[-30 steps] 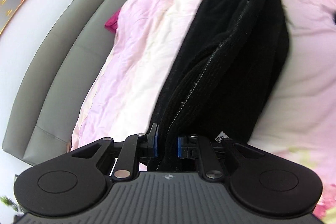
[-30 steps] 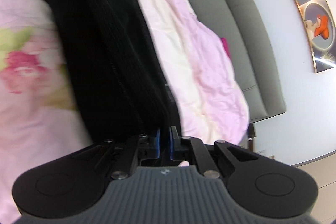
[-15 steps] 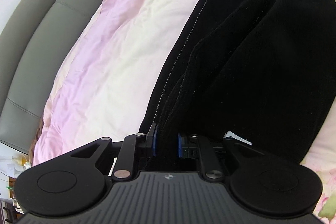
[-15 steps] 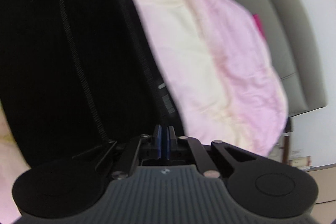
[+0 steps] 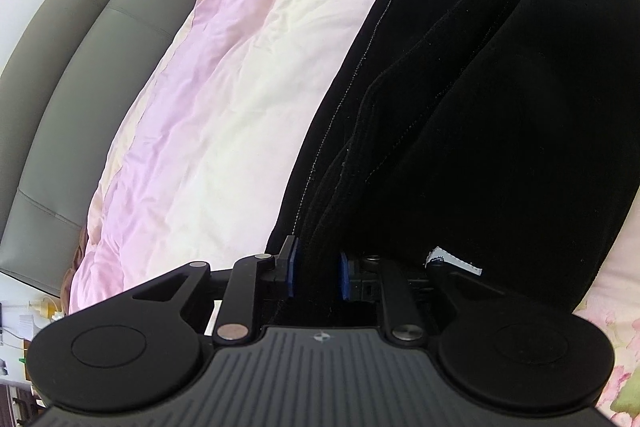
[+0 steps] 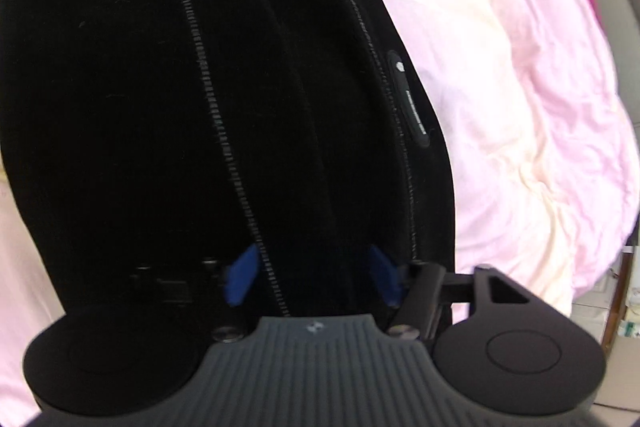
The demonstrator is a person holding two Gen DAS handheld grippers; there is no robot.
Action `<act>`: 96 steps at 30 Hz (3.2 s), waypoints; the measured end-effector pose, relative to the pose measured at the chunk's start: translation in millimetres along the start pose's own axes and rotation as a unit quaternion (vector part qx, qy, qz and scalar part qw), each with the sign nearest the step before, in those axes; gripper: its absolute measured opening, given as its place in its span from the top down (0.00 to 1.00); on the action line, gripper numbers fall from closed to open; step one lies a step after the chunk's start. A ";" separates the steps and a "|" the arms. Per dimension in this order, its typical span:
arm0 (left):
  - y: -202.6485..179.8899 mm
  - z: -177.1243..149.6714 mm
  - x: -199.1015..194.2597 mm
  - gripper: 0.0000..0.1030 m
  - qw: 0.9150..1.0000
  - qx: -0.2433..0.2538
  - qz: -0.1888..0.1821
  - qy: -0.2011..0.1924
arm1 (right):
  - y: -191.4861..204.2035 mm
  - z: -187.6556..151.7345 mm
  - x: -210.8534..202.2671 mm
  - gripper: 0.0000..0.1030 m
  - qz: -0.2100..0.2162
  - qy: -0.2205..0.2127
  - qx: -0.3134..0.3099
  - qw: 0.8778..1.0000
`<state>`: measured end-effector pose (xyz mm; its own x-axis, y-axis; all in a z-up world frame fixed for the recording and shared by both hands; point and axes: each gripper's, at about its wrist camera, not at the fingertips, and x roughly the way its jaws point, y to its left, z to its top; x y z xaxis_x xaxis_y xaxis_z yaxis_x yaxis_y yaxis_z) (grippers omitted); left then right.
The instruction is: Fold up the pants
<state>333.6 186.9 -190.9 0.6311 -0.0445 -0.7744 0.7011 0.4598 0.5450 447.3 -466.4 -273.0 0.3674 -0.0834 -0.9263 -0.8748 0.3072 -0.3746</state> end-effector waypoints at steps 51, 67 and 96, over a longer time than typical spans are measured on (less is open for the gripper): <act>60.4 -21.3 54.7 0.28 0.981 -0.191 -0.004 0.044 | -58.0 61.0 62.9 0.96 -0.206 0.072 0.075 0.973; 59.3 -13.1 9.9 0.26 0.986 -0.162 -0.002 -0.036 | 7.6 233.3 -50.4 0.65 -0.012 -0.199 0.015 0.980; 92.7 73.2 131.8 0.89 0.948 -0.205 -0.236 -0.063 | -26.3 366.4 -25.4 1.00 0.091 -0.229 0.056 0.967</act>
<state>506.0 158.7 -218.9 0.3319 -0.4254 -0.8419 0.7442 0.6666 -0.0434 576.7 -124.9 -224.9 0.3337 0.4036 -0.8519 -0.9081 0.3800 -0.1757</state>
